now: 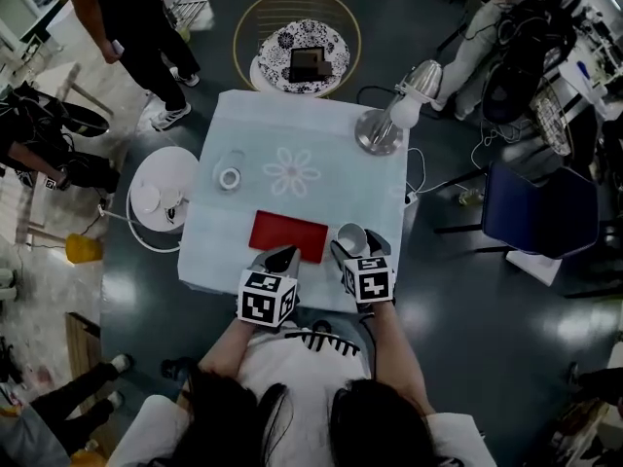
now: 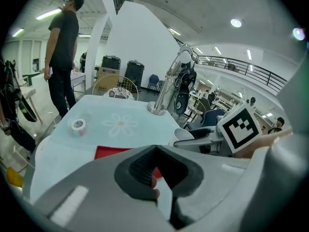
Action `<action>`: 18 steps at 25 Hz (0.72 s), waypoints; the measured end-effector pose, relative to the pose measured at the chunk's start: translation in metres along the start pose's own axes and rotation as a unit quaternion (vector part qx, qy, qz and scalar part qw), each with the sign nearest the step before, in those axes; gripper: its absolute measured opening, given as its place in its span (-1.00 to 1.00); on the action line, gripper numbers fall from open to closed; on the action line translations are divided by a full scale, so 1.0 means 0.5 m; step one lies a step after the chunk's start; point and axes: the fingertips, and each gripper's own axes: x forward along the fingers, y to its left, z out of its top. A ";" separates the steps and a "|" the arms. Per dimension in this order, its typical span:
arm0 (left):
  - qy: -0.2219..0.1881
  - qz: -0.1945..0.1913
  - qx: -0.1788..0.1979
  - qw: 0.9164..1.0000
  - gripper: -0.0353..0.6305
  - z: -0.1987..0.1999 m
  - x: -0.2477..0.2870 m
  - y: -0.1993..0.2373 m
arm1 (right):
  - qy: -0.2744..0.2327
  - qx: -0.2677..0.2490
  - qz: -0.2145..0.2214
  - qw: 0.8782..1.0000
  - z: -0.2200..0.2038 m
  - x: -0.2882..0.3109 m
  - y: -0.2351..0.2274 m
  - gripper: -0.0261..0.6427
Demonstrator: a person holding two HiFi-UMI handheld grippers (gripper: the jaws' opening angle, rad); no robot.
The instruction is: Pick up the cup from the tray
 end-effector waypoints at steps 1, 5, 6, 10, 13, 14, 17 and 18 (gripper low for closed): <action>0.001 -0.001 0.000 1.000 -0.89 0.003 0.004 -0.001 | -0.001 0.003 -0.003 1.000 -0.001 -0.003 -0.008 0.18; 0.000 0.001 -0.002 1.000 -0.89 0.017 0.015 0.000 | 0.005 0.005 -0.009 1.000 -0.008 0.001 -0.026 0.18; 0.000 0.001 -0.001 1.000 -0.89 0.020 0.017 0.001 | 0.006 0.005 -0.010 1.000 -0.010 0.004 -0.027 0.18; 0.003 0.006 -0.001 1.000 -0.89 0.025 0.022 0.009 | 0.011 0.007 -0.017 1.000 -0.025 0.017 -0.033 0.18; 0.004 0.012 -0.006 1.000 -0.89 0.026 0.024 0.020 | 0.011 0.013 -0.026 1.000 -0.037 0.028 -0.040 0.18; 0.005 0.012 -0.008 1.000 -0.89 0.026 0.025 0.022 | 0.009 0.018 -0.028 0.999 -0.041 0.030 -0.042 0.18; 0.009 0.005 -0.011 1.000 -0.89 0.024 0.030 0.020 | 0.001 0.025 -0.030 0.999 -0.045 0.030 -0.043 0.19; 0.009 0.003 -0.011 1.000 -0.89 0.025 0.032 0.019 | 0.001 0.025 -0.029 0.999 -0.044 0.031 -0.043 0.19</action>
